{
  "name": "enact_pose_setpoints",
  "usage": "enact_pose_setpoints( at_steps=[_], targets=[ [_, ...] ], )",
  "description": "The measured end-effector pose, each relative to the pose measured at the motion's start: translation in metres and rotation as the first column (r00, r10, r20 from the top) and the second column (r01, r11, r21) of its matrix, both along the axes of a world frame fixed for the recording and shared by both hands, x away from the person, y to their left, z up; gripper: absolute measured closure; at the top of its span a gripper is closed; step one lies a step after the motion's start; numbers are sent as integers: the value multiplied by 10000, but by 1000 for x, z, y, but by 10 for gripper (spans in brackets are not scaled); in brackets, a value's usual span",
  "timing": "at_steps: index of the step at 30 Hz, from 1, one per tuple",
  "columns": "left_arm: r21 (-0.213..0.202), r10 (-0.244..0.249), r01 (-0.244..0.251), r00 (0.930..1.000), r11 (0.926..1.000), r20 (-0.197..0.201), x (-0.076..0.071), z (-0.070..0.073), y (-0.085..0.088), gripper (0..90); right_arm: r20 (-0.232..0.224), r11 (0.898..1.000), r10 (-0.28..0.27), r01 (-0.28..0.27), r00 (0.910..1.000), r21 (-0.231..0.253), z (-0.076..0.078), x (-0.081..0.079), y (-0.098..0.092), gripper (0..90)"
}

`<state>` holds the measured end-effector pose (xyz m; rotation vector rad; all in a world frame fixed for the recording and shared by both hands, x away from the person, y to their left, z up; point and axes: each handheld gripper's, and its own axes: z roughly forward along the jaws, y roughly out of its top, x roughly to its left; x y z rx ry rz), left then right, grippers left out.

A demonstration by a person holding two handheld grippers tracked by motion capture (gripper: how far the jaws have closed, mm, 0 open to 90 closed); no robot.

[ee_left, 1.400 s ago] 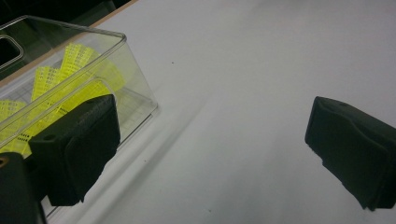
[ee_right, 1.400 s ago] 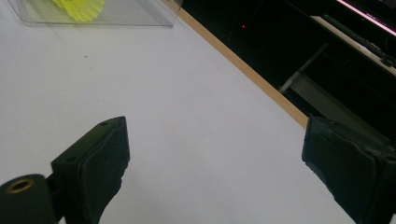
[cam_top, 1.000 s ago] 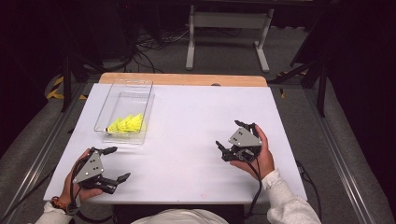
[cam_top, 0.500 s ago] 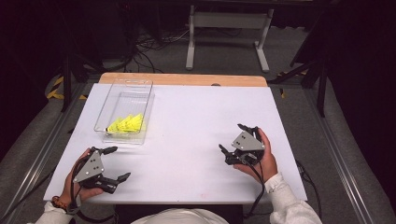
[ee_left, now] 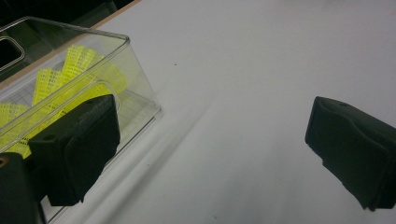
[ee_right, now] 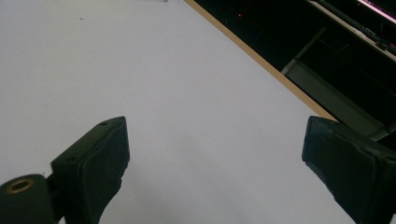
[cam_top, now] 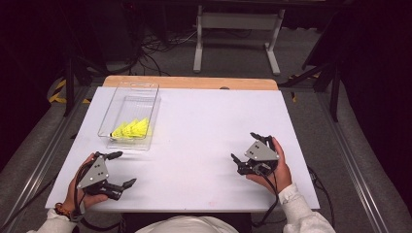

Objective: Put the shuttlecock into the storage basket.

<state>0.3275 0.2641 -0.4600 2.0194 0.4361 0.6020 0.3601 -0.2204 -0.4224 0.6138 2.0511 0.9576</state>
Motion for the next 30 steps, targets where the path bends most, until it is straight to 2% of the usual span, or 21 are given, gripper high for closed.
enact_pose_setpoints(
  at_steps=[7, 27, 30],
  targets=[
    [4, 23, -23, 10000, 10000, 11, 0, 0, 0, 42, -93, 10000, -1, 1, 10000, -22, -7, -4, -5, 82],
    [-70, -75, 75, 10000, 9999, 57, 3, 1, -1, 42, -368, 9985, -286, 302, 9989, 447, -22, -17, -23, 65],
    [15, -59, 59, 9999, 10000, 99, 3, 2, -2, 42, -430, 9984, -330, 349, 9985, 443, -26, -21, -26, 64]
  ],
)
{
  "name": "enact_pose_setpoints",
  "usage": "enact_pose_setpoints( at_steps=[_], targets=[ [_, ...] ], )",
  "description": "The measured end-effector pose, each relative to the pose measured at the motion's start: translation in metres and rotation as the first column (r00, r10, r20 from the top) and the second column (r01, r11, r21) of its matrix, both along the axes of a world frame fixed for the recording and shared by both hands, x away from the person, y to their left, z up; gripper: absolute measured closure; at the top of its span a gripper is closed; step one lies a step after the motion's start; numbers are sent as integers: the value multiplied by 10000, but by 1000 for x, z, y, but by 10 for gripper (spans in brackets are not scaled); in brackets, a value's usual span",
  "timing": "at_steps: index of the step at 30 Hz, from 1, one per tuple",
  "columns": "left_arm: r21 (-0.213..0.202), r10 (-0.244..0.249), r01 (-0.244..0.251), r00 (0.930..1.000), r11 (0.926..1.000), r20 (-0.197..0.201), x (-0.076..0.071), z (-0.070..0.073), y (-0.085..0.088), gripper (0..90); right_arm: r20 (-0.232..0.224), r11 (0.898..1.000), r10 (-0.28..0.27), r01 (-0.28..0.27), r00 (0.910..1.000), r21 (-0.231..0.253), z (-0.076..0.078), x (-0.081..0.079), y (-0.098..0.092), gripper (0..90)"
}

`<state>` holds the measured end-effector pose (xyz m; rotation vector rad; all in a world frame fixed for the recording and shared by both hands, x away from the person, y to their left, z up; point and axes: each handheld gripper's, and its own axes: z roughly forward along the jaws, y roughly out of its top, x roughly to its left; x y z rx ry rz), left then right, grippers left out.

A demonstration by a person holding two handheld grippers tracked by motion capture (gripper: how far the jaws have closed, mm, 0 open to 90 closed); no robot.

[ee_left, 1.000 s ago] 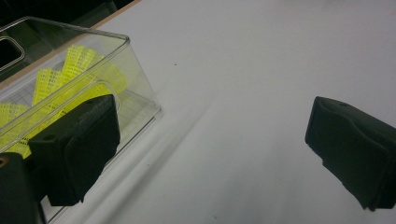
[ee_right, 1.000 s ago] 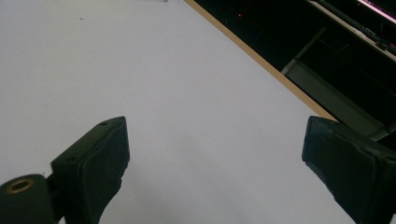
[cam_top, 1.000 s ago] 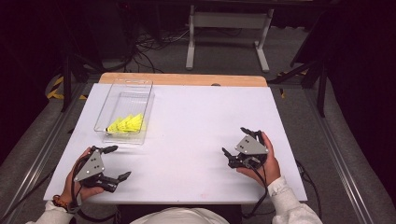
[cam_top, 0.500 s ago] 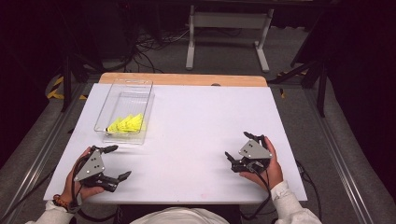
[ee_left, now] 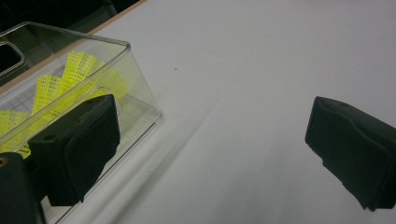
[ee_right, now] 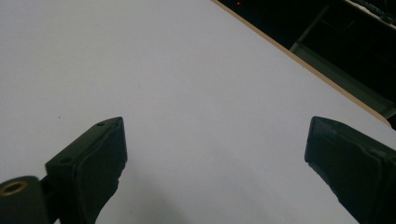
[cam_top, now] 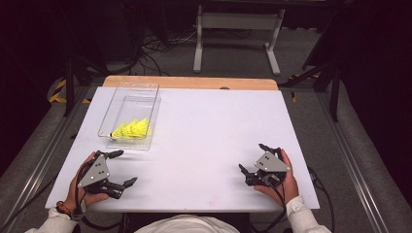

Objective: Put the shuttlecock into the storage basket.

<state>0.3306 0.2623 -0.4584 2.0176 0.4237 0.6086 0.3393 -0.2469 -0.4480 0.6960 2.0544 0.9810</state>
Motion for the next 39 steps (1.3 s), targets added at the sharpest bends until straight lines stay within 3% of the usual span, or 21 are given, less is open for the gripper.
enact_pose_setpoints(
  at_steps=[6, 9, 14, 20, 39],
  targets=[
    [-72, 56, -56, 10000, 10000, 16, 0, 0, 0, 41, 20, 9998, -164, 164, 9999, 103, -6, -5, -5, 63],
    [-6, 83, -83, 10000, 10000, -8, 1, 0, -1, 38, 84, 9992, 0, -3, 10000, 403, -8, -8, -7, 53],
    [-57, 249, -249, 9997, 9997, -7, 2, -1, -3, 34, 87, 9993, 265, -267, 9996, 271, -11, -9, -4, 42],
    [-160, 473, -473, 9989, 9988, 34, 3, -3, -5, 32, 409, 9971, 668, -681, 9969, 324, -9, -14, 6, 43],
    [-153, 182, -182, 9998, 9997, 13, 5, -4, -6, 30, 661, 9974, 590, -615, 9961, 371, -7, -19, 12, 41]
  ],
)
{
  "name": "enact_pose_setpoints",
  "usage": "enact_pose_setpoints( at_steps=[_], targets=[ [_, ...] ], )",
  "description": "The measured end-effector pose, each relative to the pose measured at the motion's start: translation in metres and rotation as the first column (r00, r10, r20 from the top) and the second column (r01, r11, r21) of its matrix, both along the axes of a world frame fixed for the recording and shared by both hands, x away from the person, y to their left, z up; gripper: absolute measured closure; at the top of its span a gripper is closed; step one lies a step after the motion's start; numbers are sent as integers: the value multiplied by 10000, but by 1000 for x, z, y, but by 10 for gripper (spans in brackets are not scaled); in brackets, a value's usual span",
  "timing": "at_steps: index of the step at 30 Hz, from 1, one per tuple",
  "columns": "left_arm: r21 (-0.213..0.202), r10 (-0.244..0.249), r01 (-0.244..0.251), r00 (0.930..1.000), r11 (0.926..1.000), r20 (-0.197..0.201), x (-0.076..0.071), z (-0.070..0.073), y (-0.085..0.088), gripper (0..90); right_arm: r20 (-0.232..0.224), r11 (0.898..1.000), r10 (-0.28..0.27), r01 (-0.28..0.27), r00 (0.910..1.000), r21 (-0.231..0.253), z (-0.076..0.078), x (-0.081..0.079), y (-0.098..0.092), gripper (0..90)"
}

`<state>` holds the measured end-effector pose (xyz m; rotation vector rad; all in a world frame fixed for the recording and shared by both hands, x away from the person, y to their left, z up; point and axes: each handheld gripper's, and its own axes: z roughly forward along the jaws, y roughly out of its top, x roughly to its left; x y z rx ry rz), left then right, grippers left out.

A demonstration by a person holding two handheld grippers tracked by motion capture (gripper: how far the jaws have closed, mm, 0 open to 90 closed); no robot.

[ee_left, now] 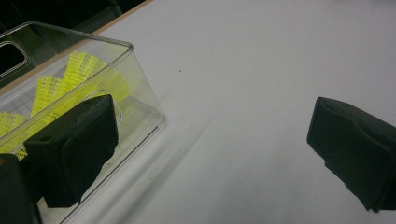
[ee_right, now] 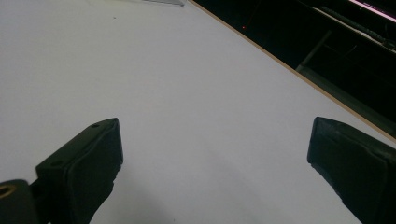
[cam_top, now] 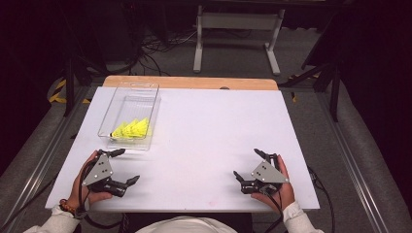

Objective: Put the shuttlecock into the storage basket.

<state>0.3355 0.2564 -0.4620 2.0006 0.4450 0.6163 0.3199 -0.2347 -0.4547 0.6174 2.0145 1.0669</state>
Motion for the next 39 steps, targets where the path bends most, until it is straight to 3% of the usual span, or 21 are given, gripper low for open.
enact_pose_setpoints(
  at_steps=[39],
  targets=[
    [60, 62, -62, 10000, 10000, -31, 2, -1, 0, 32, -80, 9999, -20, 19, 10000, -102, -2, 1, 0, 42]
  ],
)
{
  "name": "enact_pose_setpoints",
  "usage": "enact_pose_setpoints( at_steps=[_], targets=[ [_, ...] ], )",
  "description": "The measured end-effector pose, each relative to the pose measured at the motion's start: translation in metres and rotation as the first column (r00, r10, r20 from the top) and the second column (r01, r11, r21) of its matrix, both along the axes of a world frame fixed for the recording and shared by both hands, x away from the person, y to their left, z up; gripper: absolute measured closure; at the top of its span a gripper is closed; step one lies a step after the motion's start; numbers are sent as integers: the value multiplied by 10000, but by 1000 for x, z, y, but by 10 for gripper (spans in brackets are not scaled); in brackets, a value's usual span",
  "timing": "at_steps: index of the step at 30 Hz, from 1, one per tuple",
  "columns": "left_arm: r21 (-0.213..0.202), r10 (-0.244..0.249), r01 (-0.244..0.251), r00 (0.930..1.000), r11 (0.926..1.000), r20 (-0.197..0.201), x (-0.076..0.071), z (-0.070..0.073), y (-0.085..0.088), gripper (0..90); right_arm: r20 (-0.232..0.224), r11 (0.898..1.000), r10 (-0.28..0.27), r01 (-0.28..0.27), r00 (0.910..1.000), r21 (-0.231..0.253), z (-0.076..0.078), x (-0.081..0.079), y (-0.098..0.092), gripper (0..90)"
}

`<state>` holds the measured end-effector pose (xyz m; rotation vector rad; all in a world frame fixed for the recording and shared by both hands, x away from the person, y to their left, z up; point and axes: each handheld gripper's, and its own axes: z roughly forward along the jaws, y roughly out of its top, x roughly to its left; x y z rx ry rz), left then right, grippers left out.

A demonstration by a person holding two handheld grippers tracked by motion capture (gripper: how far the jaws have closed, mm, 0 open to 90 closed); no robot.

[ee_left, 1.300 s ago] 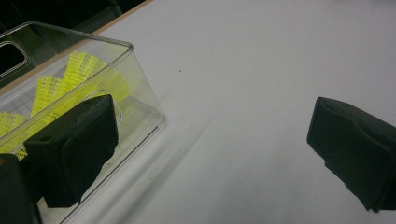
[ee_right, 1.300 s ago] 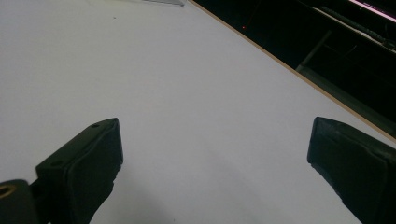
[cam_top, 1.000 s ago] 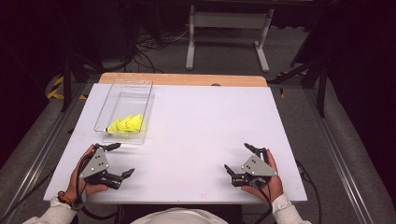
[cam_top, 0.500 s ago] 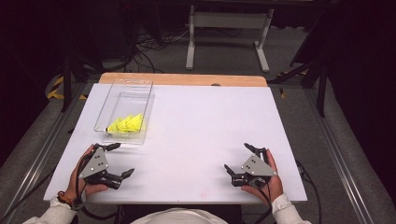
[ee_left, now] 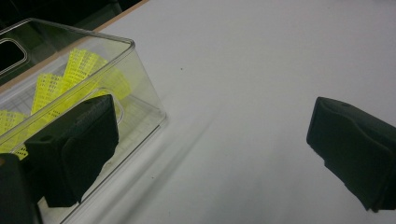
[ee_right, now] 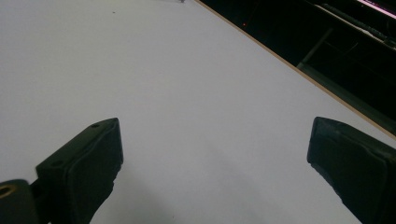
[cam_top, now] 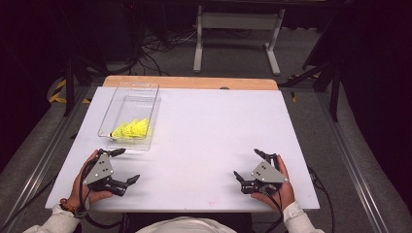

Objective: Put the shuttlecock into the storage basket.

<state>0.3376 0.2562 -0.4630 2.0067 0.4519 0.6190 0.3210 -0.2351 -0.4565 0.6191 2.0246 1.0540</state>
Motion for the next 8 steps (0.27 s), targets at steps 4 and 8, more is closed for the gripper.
enact_pose_setpoints(
  at_steps=[4, 8],
  targets=[
    [31, 10, -10, 10000, 10000, 3, 0, 0, 0, 32, -5, 9999, 27, -27, 10000, -128, 0, 0, 1, 45],
    [23, 102, -102, 9999, 9999, -59, 2, -1, 1, 32, -20, 10000, 32, -32, 10000, -86, 0, 1, 1, 45]
  ],
)
